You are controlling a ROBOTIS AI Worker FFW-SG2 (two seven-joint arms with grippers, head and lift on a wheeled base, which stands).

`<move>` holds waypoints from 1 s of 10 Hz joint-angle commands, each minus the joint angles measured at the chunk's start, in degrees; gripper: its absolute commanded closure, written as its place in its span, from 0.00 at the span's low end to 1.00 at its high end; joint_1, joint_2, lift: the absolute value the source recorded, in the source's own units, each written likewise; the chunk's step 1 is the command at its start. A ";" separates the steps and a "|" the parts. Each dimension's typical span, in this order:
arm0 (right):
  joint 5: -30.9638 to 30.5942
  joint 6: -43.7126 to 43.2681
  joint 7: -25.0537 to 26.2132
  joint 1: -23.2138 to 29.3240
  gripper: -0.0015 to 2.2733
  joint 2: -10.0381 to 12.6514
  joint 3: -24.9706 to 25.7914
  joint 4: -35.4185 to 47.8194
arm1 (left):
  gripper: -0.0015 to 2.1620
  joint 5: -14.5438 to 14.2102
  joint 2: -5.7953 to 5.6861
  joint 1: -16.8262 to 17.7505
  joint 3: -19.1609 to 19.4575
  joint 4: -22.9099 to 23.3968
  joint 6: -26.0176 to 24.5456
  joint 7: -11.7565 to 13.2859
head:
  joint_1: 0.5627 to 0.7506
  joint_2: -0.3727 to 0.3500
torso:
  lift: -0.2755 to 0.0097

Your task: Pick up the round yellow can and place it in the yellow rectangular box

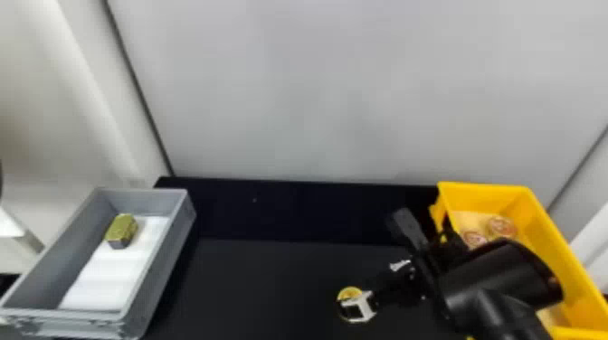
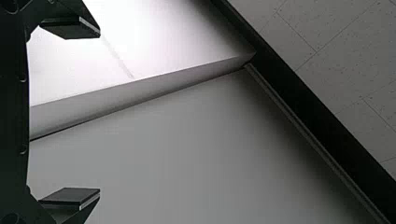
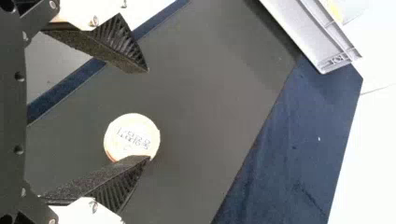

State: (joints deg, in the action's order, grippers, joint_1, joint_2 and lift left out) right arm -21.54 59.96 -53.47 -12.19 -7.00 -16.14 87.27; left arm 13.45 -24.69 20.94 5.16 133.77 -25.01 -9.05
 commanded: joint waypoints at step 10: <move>0.61 -5.88 -0.52 0.42 0.07 1.55 0.05 -7.29 | 0.04 0.08 0.24 -0.55 0.38 0.18 0.47 0.08 | 0.53 0.59 | 0.93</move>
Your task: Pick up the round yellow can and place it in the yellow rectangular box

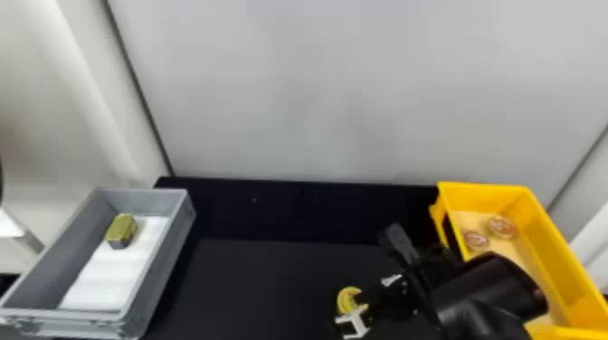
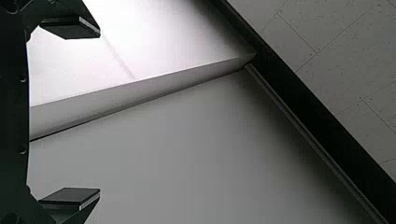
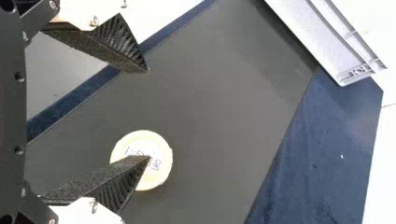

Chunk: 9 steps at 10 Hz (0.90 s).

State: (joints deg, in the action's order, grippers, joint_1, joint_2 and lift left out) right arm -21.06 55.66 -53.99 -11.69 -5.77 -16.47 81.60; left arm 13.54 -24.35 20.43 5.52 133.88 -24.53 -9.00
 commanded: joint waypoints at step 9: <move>-1.80 -5.62 0.08 -0.36 0.08 0.84 2.22 -8.04 | 0.04 0.00 0.17 0.23 -0.77 0.15 -0.27 0.03 | 0.53 0.59 | 0.93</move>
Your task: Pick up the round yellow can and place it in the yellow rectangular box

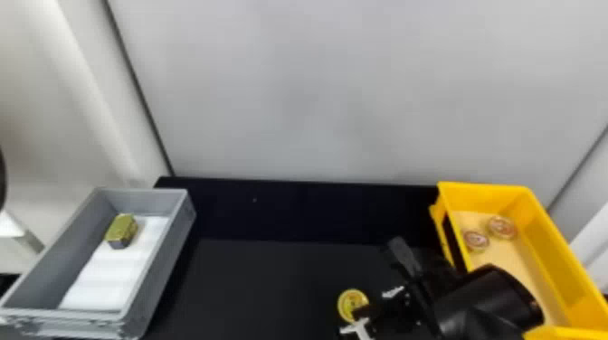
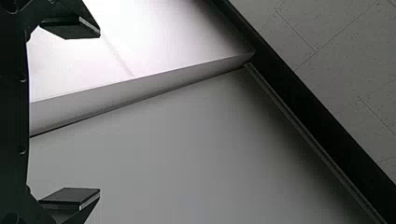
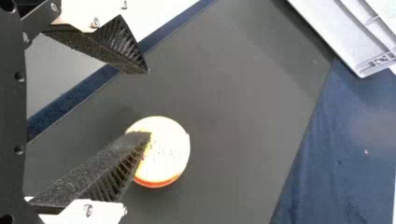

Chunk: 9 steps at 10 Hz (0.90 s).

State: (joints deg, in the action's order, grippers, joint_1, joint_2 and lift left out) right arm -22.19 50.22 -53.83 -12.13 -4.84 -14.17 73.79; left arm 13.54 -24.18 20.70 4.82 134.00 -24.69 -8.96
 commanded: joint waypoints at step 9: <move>-0.85 -1.33 -1.57 -0.79 0.08 -0.44 1.07 5.66 | 0.04 0.00 0.08 0.04 -0.34 0.03 -0.46 -0.01 | 0.53 0.59 | 0.93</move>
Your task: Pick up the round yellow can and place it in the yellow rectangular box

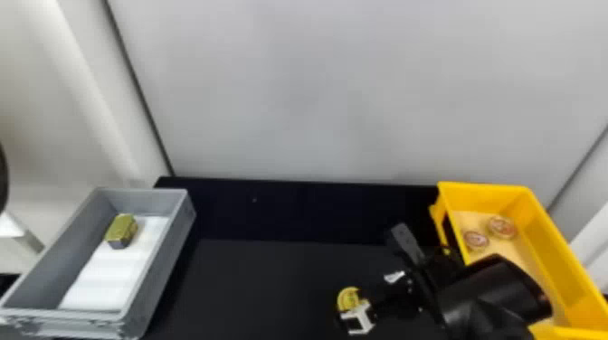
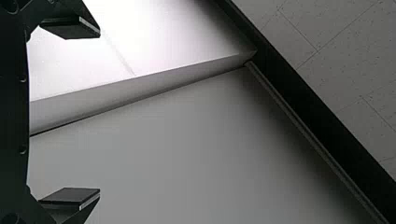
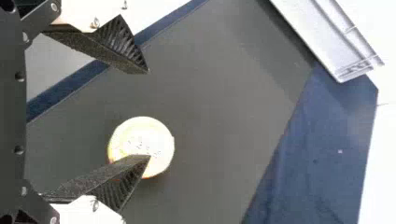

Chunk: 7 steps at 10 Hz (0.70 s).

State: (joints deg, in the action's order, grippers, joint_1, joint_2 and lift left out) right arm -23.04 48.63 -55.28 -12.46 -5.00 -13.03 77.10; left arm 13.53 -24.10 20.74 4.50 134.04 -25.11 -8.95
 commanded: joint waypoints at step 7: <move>-3.17 0.35 -0.74 -1.60 0.07 -2.21 -1.22 3.58 | 0.04 0.00 0.36 0.00 -0.02 0.09 0.14 -0.02 | 0.53 0.59 | 0.93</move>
State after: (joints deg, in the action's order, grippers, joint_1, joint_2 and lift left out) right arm -25.46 49.50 -56.07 -13.91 -6.97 -13.34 81.61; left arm 13.54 -23.81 20.74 4.49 134.12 -25.12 -8.96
